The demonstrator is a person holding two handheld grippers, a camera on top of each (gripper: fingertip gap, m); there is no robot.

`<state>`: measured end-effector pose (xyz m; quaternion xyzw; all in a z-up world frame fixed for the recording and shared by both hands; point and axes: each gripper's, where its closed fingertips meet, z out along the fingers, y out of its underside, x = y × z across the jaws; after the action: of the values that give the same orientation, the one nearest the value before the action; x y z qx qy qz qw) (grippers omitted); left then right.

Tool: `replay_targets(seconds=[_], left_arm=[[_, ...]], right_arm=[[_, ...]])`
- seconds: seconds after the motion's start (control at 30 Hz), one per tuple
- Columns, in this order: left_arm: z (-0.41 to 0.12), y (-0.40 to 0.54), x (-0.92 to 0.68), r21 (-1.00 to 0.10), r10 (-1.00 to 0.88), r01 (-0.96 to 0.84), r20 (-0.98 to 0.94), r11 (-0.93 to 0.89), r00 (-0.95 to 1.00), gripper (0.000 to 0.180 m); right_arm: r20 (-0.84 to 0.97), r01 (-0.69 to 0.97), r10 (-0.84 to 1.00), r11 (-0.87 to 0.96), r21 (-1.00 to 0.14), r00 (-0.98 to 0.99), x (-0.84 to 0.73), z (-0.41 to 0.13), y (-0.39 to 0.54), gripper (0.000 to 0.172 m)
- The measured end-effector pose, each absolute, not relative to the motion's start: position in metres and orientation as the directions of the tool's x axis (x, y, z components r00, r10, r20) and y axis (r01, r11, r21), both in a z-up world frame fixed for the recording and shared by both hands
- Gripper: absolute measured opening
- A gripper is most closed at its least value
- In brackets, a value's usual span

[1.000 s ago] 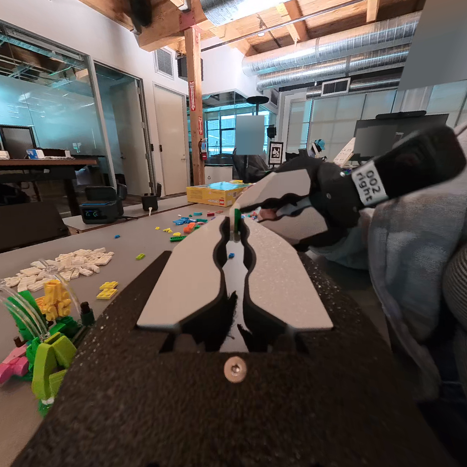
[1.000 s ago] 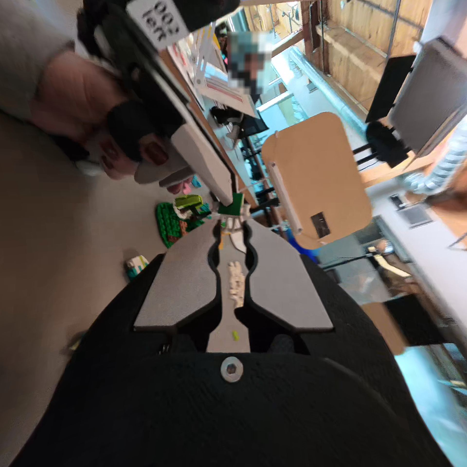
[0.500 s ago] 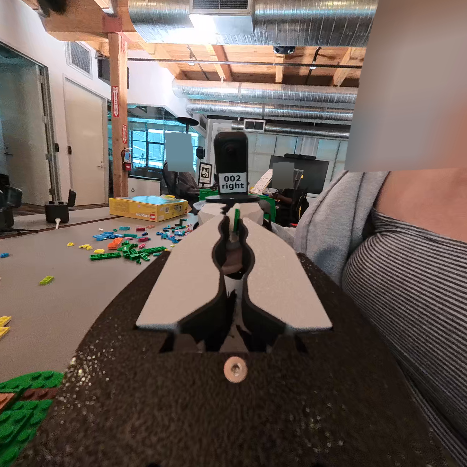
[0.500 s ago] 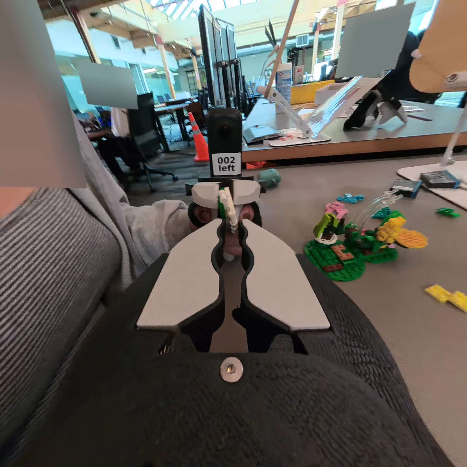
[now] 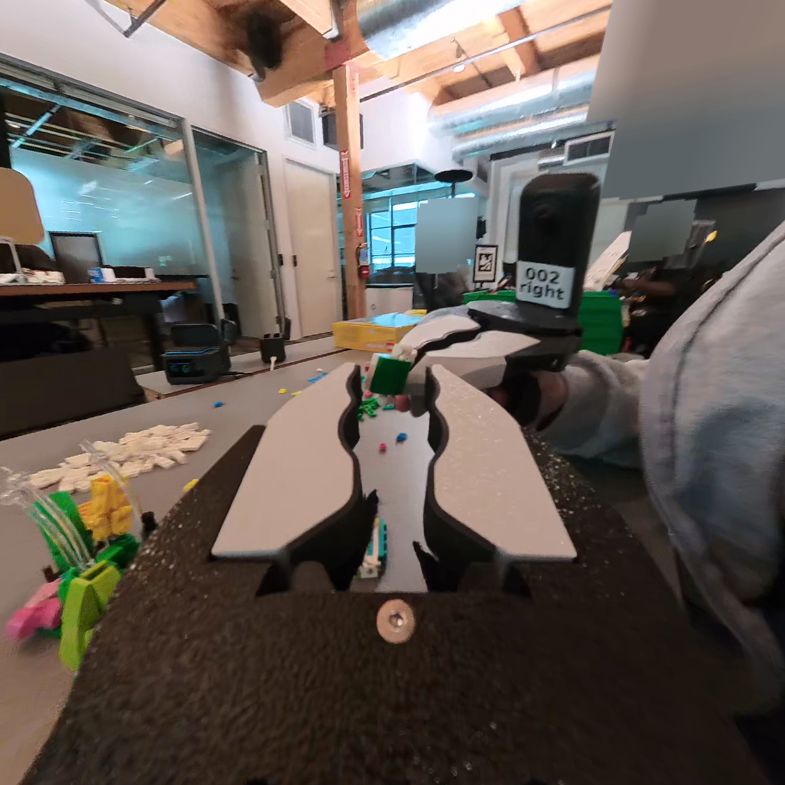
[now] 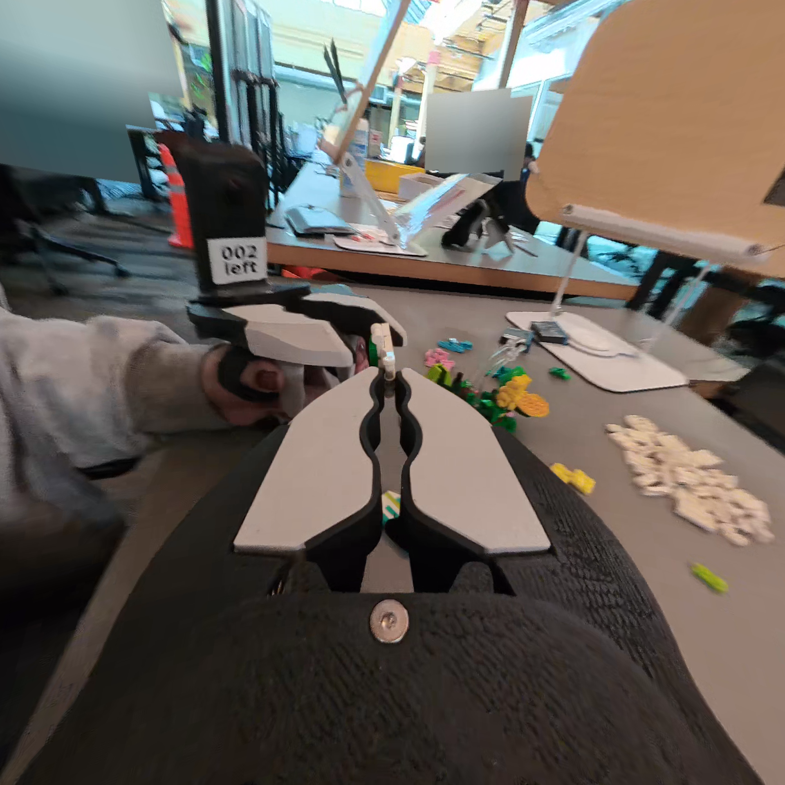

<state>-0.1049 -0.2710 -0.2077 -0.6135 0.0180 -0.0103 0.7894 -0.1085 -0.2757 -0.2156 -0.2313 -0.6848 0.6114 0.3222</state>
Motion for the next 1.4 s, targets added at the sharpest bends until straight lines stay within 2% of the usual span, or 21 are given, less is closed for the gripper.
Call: replay_targets(seconds=[0.1, 0.17, 0.7, 0.8, 0.93, 1.0, 1.13, 1.27, 1.4], left_arm=[[-0.211, -0.268, -0.109, -0.973, 0.031, -0.082, -0.077, 0.214, 0.997, 0.031], [-0.212, -0.269, -0.115, -0.972, 0.099, -0.134, -0.116, 0.195, 0.988, 0.024], [-0.217, -0.262, -0.116, -0.917, 0.245, -0.393, -0.367, 0.064, 0.897, 0.017], [-0.219, -0.262, -0.115, -0.928, 0.230, -0.370, -0.351, 0.044, 0.908, 0.016], [-0.224, -0.261, -0.114, -0.972, 0.124, -0.229, -0.220, 0.061, 0.968, 0.015], [-0.223, -0.265, -0.113, -0.973, 0.103, -0.213, -0.204, 0.085, 0.974, 0.000], [-0.216, -0.268, -0.107, -0.982, -0.008, -0.079, -0.082, 0.173, 0.997, 0.000], [-0.214, -0.269, -0.115, -0.977, 0.078, -0.104, -0.091, 0.187, 0.993, 0.000], [-0.214, -0.266, -0.111, -0.980, 0.051, -0.100, -0.093, 0.172, 0.994, 0.026]], right_arm=[[0.238, -0.114, 0.736, 0.215, -0.970, -0.634, -0.111, -0.216, -0.275, 0.003], [0.269, -0.130, 0.744, 0.241, -0.962, -0.612, -0.112, -0.217, -0.273, 0.003], [0.525, -0.237, 0.685, 0.474, -0.848, -0.505, -0.113, -0.223, -0.269, 0.002], [0.582, -0.264, 0.652, 0.526, -0.809, -0.486, -0.112, -0.225, -0.268, 0.003], [0.596, -0.276, 0.613, 0.540, -0.795, -0.519, -0.109, -0.230, -0.267, 0.004], [0.569, -0.270, 0.607, 0.515, -0.813, -0.555, -0.107, -0.230, -0.264, 0.003], [0.437, -0.215, 0.576, 0.414, -0.885, -0.690, -0.096, -0.236, -0.270, 0.003], [0.489, -0.197, 0.616, 0.481, -0.854, -0.618, -0.108, -0.244, -0.263, 0.003], [0.538, -0.265, 0.631, 0.478, -0.837, -0.560, -0.108, -0.233, -0.261, 0.003]])
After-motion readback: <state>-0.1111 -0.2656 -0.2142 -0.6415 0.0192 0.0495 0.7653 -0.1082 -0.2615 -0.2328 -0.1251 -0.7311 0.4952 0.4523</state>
